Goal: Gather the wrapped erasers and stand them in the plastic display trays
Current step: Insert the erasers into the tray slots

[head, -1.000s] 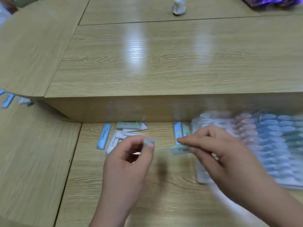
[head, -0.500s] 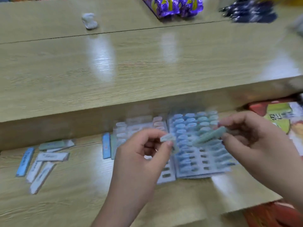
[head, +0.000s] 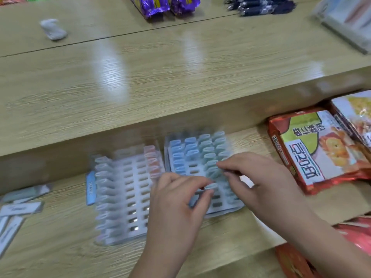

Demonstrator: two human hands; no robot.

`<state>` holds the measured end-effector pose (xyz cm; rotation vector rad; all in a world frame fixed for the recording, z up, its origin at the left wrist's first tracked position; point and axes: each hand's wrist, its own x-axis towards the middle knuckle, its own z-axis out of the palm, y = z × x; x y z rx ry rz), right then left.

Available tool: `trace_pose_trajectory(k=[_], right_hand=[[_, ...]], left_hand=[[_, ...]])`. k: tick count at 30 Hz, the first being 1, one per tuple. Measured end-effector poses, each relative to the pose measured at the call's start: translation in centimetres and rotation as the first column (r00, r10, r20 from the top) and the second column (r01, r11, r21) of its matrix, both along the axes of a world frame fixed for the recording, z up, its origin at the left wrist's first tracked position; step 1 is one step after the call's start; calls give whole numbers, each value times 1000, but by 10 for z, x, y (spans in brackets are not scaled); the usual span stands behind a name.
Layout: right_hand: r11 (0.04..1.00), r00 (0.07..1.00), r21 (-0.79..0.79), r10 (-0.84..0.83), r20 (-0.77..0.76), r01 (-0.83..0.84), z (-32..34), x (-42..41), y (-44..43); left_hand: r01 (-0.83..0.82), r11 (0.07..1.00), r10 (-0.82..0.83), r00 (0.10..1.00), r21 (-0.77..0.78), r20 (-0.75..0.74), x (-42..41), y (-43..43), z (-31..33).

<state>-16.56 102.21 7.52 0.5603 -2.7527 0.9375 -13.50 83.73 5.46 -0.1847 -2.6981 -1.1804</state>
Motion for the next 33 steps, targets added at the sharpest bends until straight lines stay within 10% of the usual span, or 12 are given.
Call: trace_pose_trajectory(k=[11,22,33], right_hand=[[986,988,151,95,-126,-76,-12,-4,6],[945,979,319,124,-164,-66,-8,2,-2],[990,971,104,111,-211,-91,9,16,-109]], left_hand=[[-12,996,6,998,-89,-65,-1,7,-7],[-11,863,-56,991,-505,-118,1,17,-11],[-229,966,199,955,-119,-221,33,-103,21]])
